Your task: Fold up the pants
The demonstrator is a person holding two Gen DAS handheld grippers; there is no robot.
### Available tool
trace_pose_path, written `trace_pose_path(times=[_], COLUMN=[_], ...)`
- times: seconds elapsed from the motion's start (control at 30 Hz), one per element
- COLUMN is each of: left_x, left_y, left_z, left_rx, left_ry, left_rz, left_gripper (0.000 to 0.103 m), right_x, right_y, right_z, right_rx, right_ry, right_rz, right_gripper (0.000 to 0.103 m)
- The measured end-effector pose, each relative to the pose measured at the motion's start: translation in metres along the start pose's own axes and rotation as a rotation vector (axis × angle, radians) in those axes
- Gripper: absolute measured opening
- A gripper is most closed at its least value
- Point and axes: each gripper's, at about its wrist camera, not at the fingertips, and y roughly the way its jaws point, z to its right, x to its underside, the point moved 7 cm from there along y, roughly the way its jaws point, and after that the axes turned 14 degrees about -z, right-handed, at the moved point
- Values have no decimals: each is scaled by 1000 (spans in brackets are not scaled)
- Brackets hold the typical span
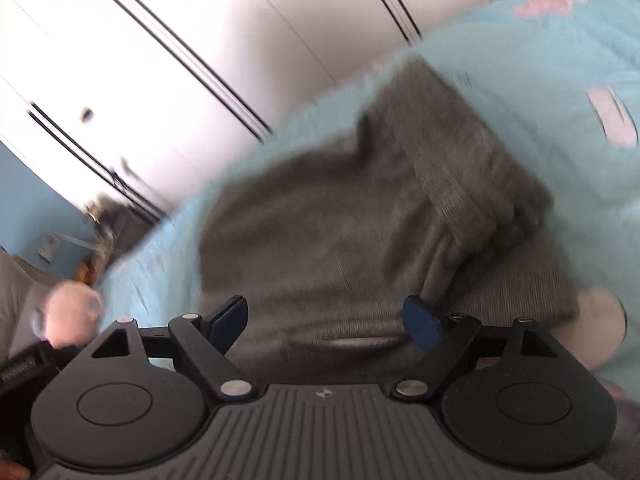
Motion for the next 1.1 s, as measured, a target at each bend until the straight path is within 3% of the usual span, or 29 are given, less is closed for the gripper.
trace_pose_path(times=[0.23, 0.33, 0.47, 0.53, 0.67, 0.83, 1.0, 1.1], left_x=[11, 17, 18, 18, 18, 12, -13, -20], left_y=[15, 26, 26, 25, 20, 3, -12, 2], left_z=[-12, -22, -26, -27, -28, -22, -18, -23], left_rx=[-52, -100, -78, -73, -40, 10, 126, 176], left_ry=[-11, -24, -49, -52, -70, -80, -95, -100], left_rz=[-19, -44, -34, -33, -11, -1, -6, -59], left_gripper=[87, 88, 89, 89, 90, 90, 90, 91], right_x=[9, 10, 9, 6, 0, -7, -11, -12], right_y=[22, 26, 23, 23, 1, -9, -17, -26], right_z=[-25, -30, -29, -24, -13, 8, 31, 42], right_rx=[220, 240, 211, 166, -26, -221, -346, -380], right_ry=[-179, -200, -192, -158, -49, 127, 275, 299], right_rz=[-58, -63, -65, -39, 61, 88, 86, 95], right_gripper=[91, 94, 97, 97, 97, 97, 97, 97])
